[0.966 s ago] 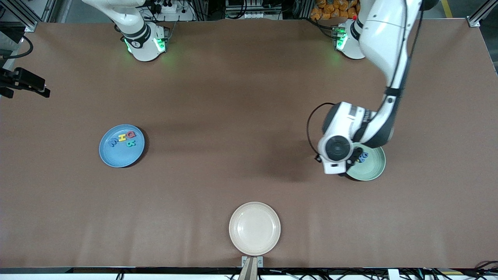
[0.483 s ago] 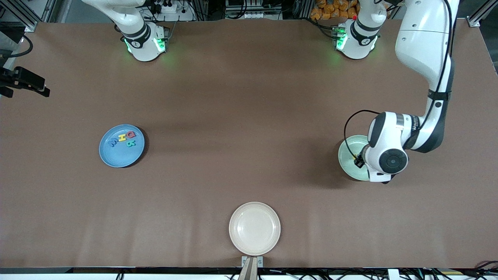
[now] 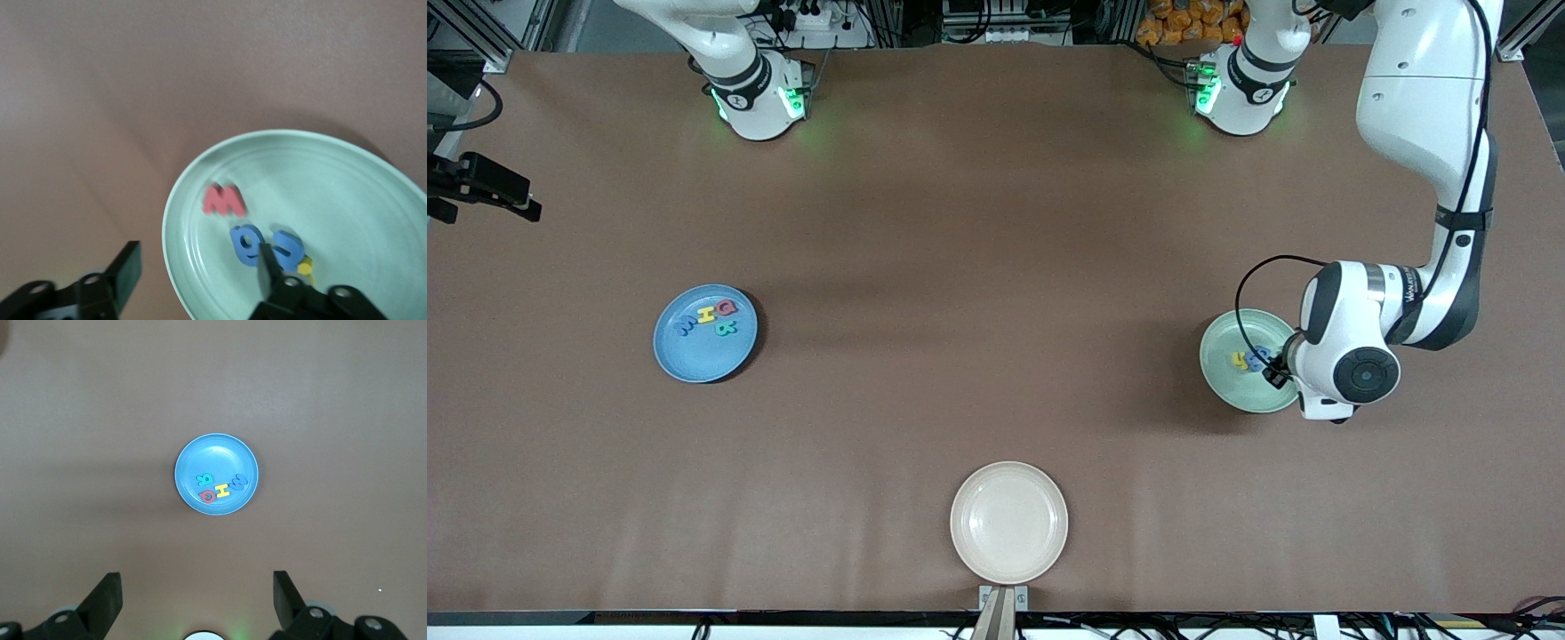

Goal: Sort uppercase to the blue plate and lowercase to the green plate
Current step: 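Open the left gripper to release the W onto the green plate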

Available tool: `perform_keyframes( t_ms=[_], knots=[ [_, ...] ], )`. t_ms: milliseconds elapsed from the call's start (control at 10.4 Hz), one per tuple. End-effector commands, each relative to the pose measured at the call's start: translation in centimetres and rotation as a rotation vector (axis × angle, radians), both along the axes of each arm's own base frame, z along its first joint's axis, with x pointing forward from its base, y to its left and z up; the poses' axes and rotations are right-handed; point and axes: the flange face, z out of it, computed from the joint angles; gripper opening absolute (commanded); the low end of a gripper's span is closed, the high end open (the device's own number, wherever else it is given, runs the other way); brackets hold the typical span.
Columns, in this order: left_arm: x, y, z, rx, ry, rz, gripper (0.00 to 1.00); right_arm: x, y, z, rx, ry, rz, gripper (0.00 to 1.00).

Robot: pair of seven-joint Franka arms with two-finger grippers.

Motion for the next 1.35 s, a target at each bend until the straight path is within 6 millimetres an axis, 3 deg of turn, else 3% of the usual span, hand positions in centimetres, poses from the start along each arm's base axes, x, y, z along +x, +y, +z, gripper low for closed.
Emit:
perform_keyframes(
  t_ms=[0, 290, 483, 676, 870, 1256],
  knots=[
    [0.8, 3.5, 1.1, 0.026, -0.033, -0.002, 1.00, -0.5, 0.0, 0.5, -0.002, -0.007, 0.004, 1.00],
    [2.2, 7.9, 2.8, -0.022, -0.114, -0.039, 1.00, -0.6, -0.1, 0.6, -0.002, -0.009, 0.005, 1.00],
    [1.9, 7.8, 4.5, -0.059, -0.121, -0.098, 1.00, -0.6, 0.0, 0.6, -0.002, -0.009, 0.007, 1.00],
    [-0.6, 6.4, 6.1, -0.100, -0.117, -0.127, 1.00, -1.0, 0.0, 0.5, -0.003, -0.012, 0.007, 1.00],
    [-2.5, 5.7, 10.2, -0.175, -0.160, -0.188, 1.00, -1.5, 0.0, 0.4, -0.004, -0.022, 0.005, 1.00],
    [-3.7, 5.9, 23.3, -0.265, -0.341, -0.458, 1.00, -1.4, 0.0, 0.4, -0.004, -0.024, 0.005, 1.00]
  ],
)
